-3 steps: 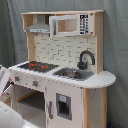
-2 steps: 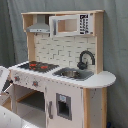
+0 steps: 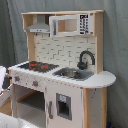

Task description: Play with the kitchen

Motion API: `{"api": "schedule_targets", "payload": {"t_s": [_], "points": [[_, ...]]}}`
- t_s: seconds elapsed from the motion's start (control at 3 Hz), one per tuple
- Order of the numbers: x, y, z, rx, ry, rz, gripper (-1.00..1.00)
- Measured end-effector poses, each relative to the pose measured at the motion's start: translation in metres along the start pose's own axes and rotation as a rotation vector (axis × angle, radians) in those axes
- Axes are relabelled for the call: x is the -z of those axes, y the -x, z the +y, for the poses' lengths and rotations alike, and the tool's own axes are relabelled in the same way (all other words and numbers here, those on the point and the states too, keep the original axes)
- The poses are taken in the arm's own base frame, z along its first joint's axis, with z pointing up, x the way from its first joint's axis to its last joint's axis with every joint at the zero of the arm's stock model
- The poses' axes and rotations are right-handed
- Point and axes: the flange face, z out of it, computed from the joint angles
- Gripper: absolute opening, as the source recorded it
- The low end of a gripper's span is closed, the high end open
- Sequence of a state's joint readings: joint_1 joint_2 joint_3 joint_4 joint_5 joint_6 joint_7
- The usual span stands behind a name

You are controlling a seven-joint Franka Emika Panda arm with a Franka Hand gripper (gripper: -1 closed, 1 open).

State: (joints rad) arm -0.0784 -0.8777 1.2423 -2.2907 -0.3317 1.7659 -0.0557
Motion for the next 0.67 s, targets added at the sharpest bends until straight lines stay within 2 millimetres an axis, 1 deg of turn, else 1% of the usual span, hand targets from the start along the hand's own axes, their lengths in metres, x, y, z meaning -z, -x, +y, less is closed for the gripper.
{"api": "schedule_targets", "payload": {"t_s": [0.33,0.67], "points": [[0.006,-0.004,-0.003,0.028,0.120,-0.007,1.00],[0.016,-0.013,-0.006,0.063,0.239,-0.003,1.00]]}}
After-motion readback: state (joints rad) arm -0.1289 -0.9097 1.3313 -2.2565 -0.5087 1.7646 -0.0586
